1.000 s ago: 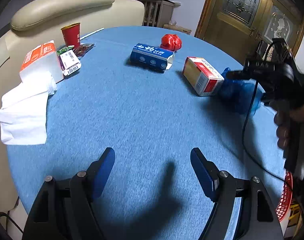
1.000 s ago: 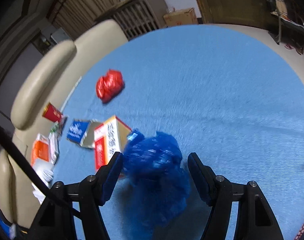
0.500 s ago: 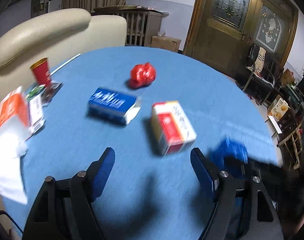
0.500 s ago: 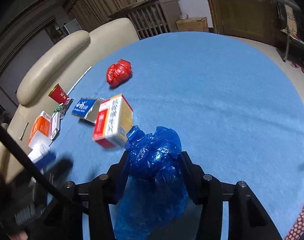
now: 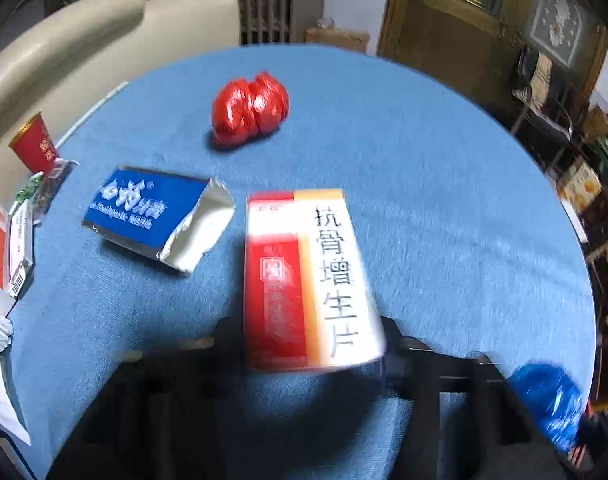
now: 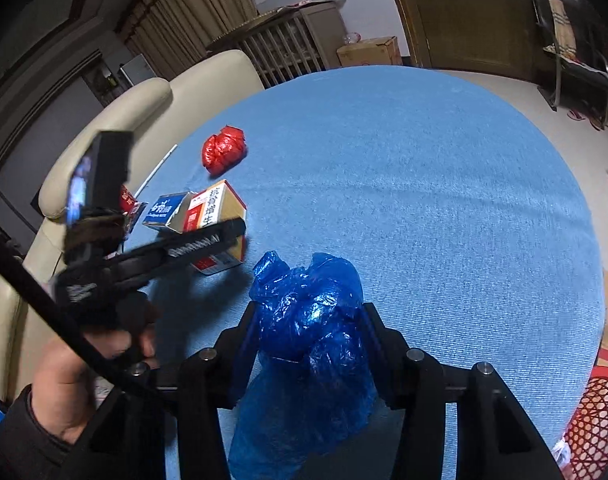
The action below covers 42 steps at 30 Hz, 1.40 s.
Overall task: Collect trash
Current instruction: 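Grasp the blue plastic bag with the right tool while the left tool grasps the medicine box, then hold the blue bag and medicine box and carry them toward the red basket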
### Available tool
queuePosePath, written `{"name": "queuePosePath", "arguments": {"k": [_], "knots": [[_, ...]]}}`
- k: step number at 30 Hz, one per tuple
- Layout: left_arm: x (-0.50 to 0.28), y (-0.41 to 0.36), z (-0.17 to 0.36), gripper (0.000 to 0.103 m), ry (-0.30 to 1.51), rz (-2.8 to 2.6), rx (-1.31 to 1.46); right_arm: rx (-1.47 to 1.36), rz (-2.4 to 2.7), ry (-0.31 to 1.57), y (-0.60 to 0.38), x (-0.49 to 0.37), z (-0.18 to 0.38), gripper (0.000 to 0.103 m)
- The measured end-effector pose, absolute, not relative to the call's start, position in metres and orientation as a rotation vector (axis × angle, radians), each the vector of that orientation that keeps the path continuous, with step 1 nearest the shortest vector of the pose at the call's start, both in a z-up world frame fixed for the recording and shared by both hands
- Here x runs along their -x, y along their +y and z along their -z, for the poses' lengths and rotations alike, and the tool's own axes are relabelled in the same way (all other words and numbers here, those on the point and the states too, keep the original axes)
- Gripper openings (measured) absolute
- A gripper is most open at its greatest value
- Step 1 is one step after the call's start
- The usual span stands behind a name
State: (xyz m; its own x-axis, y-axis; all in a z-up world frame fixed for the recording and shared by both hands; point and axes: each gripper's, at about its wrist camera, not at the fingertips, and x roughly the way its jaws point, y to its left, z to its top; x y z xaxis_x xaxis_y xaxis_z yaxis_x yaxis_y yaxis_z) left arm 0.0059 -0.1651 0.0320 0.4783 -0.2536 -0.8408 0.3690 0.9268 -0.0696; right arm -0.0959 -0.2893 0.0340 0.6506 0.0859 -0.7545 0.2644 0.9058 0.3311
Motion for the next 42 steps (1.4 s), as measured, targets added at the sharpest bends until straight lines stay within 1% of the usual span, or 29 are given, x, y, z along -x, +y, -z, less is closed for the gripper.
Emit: {"name": "queuePosePath", "arguments": {"k": [9,16,23,28,42], "knots": [[0.05,-0.099,-0.049,0.048,0.925,0.389,-0.112,-0.435,0.091,0.837,-0.275,0.1,-0.04,0.052],[0.096,-0.052,-0.044,0.048,0.931,0.348,-0.084,-0.421,0.071,0.829,-0.251,0.111,-0.046,0.052],[0.123,-0.025,-0.041,0.048,0.933,0.327,-0.049,-0.411,0.065,0.819,-0.233,0.128,-0.05,0.052],[0.142,-0.017,-0.054,0.048,0.901,0.328,-0.048,-0.415,0.07,0.801,-0.227,0.145,-0.055,0.052],[0.177,-0.029,-0.077,0.048,0.838,0.367,-0.078,-0.467,0.085,0.732,-0.236,0.185,-0.069,0.052]]}}
